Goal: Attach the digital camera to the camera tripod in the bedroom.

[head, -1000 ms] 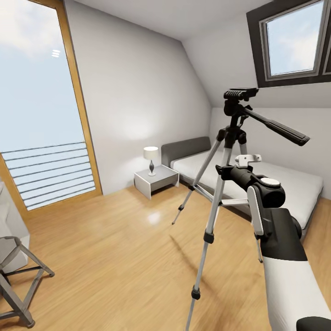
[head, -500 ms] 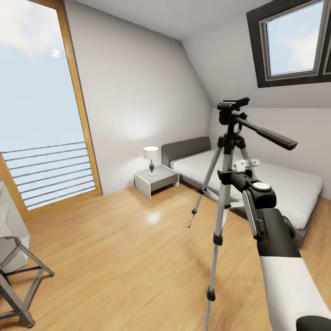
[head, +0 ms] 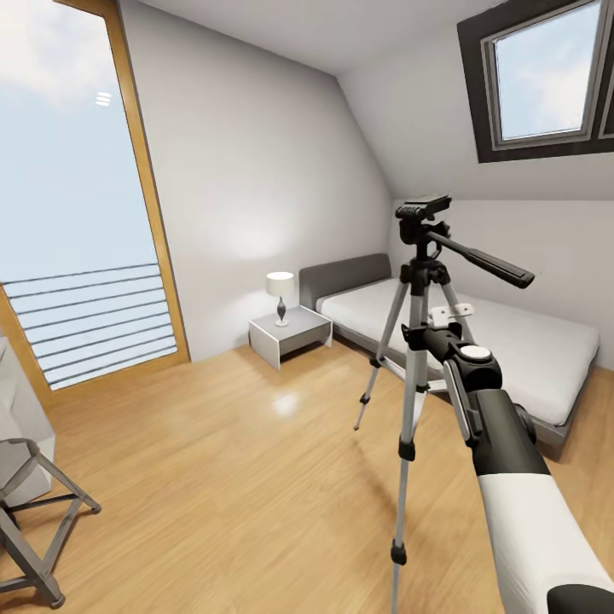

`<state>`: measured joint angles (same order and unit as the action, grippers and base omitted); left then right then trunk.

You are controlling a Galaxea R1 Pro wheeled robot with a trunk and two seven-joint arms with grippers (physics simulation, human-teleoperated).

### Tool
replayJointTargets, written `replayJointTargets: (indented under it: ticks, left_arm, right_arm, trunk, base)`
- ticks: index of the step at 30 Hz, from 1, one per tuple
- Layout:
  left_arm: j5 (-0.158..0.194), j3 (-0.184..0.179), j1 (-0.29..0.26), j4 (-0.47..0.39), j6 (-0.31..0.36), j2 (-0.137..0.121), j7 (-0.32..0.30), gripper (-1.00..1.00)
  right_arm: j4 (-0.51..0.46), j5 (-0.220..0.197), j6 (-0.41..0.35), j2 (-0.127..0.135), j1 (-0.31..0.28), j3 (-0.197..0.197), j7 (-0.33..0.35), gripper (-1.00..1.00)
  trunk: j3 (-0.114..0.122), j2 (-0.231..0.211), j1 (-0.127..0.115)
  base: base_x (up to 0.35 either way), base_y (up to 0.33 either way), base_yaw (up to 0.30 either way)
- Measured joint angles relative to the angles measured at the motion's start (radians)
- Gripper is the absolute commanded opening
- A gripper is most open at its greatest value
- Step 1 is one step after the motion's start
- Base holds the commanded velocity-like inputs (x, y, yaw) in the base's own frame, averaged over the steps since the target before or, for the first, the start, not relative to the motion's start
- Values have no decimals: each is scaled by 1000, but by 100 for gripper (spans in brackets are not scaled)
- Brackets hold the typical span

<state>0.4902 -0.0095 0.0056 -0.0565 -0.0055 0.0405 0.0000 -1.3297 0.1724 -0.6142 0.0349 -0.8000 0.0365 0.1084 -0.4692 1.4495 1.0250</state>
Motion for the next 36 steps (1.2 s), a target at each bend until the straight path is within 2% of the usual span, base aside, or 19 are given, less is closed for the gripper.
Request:
replayJointTargets:
  ticks: [8,14,15,30,36]
  left_arm:
    - [0,0,0,0,0,0,0,100]
    - [1,0,0,0,0,-1,0,100]
    - [1,0,0,0,0,-1,0,100]
    - [2,0,0,0,0,0,0,100]
    - [1,0,0,0,0,1,0,100]
  right_arm:
    - [8,-6,11,-2,0,0,0,-100]
    - [54,-6,42,0,0,1,-2,-100]
    - [56,-7,43,0,0,1,-1,100]
    - [79,-4,49,1,0,0,0,100]
    - [123,-4,87,2,0,2,-2,100]
  trunk:
    - [0,0,0]
    - [0,0,0]
    - [0,0,0]
    - [0,0,0]
    - [0,0,0]
  base:
    - [0,0,0]
    - [0,0,0]
    - [0,0,0]
    - [0,0,0]
    - [0,0,0]
